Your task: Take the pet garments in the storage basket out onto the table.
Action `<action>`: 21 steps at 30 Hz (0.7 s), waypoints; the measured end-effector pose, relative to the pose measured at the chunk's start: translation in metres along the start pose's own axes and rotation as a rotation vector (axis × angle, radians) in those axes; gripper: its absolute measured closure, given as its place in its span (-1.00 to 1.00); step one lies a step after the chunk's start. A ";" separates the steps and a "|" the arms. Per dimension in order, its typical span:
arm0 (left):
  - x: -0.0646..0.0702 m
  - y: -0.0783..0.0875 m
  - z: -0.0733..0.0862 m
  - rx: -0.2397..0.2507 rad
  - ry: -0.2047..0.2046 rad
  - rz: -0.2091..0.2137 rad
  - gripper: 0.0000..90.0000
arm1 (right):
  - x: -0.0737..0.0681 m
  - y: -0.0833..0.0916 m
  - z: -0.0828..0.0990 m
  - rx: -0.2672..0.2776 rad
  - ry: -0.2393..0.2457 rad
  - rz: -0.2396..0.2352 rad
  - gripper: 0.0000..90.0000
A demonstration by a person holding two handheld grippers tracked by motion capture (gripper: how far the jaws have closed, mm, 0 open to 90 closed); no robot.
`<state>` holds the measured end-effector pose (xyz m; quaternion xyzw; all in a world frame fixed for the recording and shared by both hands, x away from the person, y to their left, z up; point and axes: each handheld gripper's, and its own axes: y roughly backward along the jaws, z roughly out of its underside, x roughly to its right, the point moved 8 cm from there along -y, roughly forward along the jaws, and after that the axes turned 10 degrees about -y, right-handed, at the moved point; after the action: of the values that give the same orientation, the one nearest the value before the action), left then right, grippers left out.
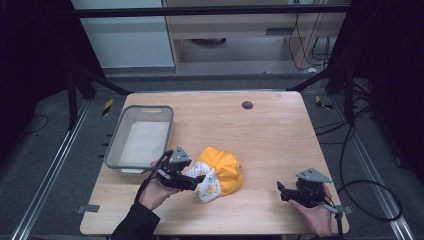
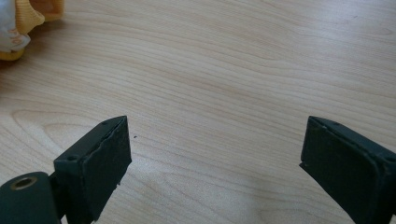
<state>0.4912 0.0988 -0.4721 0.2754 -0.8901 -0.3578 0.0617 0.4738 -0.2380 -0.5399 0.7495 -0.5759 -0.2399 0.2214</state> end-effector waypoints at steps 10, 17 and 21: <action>0.004 0.014 0.014 0.021 0.006 -0.017 -0.50 | -0.002 0.000 0.000 0.006 0.014 -0.005 -0.83; 0.001 0.025 0.032 0.024 0.030 -0.038 -0.52 | -0.003 0.000 0.001 0.005 0.017 -0.007 -0.83; 0.003 0.029 0.041 0.030 0.036 -0.042 -0.52 | -0.003 0.000 0.001 0.002 0.015 -0.006 -0.84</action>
<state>0.4632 0.1393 -0.4830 0.3014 -0.8881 -0.3406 0.0661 0.4725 -0.2352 -0.5406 0.7532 -0.5722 -0.2343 0.2245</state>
